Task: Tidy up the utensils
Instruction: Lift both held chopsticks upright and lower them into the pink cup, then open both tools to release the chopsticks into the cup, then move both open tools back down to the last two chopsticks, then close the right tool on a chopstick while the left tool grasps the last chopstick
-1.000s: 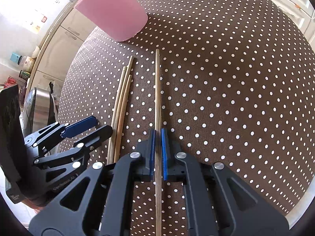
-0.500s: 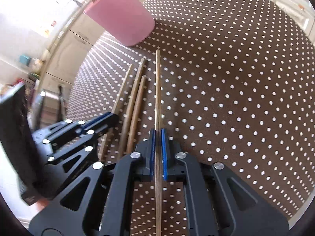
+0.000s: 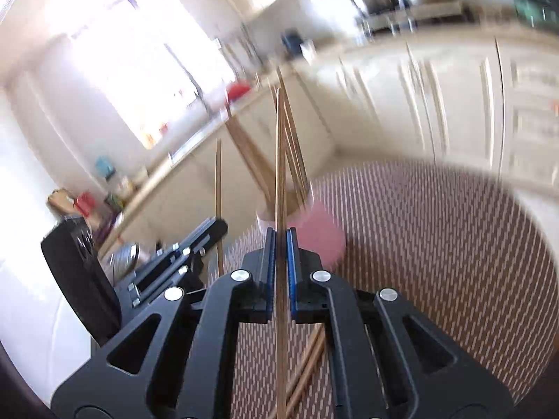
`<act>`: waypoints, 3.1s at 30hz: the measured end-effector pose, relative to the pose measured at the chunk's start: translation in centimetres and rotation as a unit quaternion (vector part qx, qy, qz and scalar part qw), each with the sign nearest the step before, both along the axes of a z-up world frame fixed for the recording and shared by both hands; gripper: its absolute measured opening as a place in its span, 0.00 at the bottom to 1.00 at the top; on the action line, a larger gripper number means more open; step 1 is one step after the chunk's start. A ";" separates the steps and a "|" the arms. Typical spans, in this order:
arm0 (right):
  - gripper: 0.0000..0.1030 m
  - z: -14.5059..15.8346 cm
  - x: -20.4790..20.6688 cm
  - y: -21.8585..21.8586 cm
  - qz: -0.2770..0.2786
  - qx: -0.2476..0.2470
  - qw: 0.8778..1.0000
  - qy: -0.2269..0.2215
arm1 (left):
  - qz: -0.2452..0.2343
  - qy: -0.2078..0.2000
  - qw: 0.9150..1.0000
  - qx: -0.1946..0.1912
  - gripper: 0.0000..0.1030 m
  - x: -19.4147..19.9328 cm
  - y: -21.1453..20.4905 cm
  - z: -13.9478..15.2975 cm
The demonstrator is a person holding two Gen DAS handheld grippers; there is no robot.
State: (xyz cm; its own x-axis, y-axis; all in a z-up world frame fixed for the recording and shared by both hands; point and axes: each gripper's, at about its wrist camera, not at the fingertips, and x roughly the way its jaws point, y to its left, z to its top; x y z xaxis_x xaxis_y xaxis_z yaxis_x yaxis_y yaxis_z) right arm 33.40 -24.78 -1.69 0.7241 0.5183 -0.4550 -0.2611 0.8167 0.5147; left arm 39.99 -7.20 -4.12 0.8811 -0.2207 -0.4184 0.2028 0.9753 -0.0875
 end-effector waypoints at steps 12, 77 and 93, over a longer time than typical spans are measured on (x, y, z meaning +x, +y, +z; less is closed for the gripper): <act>0.06 4.8 5.6 1.6 -0.024 0.009 0.981 -0.192 | 0.015 -0.096 0.993 -0.068 0.06 3.8 1.3 5.4; 0.67 -10.0 -3.2 2.7 0.051 -0.193 0.945 0.258 | -0.078 0.174 0.979 0.076 0.36 -10.3 8.1 -8.4; 0.67 -12.5 -5.3 8.4 0.018 -0.240 0.914 0.325 | -0.067 0.184 0.973 0.121 0.36 -14.7 9.9 -9.3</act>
State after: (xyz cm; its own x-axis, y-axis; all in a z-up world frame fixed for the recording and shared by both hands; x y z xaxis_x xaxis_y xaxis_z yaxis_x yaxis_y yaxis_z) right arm 28.13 -16.43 -14.17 0.2060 0.1633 -0.9648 -0.0586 0.9863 0.1545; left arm 25.27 2.68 -13.41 0.6321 -0.1797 -0.7538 0.3287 0.9431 0.0508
